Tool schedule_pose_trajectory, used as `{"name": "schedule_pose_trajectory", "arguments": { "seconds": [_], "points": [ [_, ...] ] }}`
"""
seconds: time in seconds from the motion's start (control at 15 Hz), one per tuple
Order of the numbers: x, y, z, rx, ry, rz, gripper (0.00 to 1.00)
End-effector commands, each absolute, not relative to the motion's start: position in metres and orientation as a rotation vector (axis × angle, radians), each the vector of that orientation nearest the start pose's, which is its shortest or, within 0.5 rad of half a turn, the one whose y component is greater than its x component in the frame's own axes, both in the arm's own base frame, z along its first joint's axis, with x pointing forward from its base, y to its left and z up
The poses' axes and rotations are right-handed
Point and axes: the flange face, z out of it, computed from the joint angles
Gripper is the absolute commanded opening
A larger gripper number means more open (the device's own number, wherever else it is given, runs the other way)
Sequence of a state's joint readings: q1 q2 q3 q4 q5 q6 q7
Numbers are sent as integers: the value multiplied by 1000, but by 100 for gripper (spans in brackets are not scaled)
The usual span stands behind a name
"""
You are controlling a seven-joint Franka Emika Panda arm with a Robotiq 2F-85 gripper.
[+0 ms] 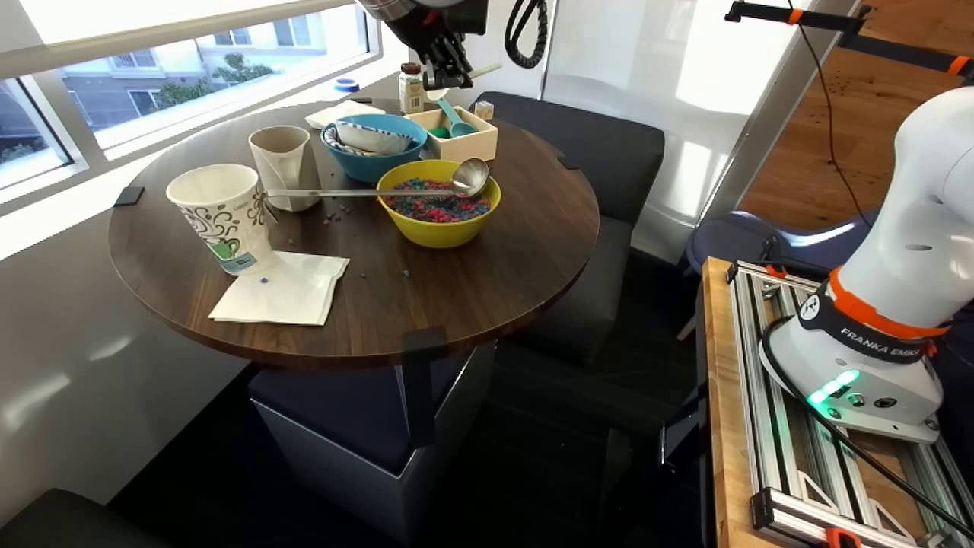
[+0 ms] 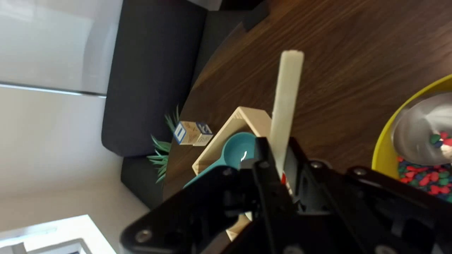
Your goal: Scoop up the cereal in the yellow bowl then put it into the white bowl
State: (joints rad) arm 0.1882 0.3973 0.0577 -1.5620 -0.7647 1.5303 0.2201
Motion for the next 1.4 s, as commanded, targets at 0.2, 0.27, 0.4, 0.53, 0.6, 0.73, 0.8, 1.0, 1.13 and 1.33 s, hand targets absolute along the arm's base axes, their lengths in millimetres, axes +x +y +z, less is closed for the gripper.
{"name": "schedule_pose_trajectory", "arguments": {
  "seconds": [0.2,0.27,0.4,0.53,0.6,0.73,0.8,1.0,1.13,1.33],
  "points": [
    [575,48,409,2607,-94,-378,4],
    [568,42,407,2649,-143,-378,4],
    [555,29,401,2727,-239,-330,4],
    [543,16,394,2799,-313,-240,4],
    [539,8,389,2831,-352,-186,4],
    [528,-10,382,2884,-435,-78,4],
    [522,-18,378,2905,-477,-15,4],
    [507,-38,364,2957,-583,183,4],
    [499,-46,351,2966,-619,275,4],
    [488,-56,332,2964,-689,402,4]
  ]
}}
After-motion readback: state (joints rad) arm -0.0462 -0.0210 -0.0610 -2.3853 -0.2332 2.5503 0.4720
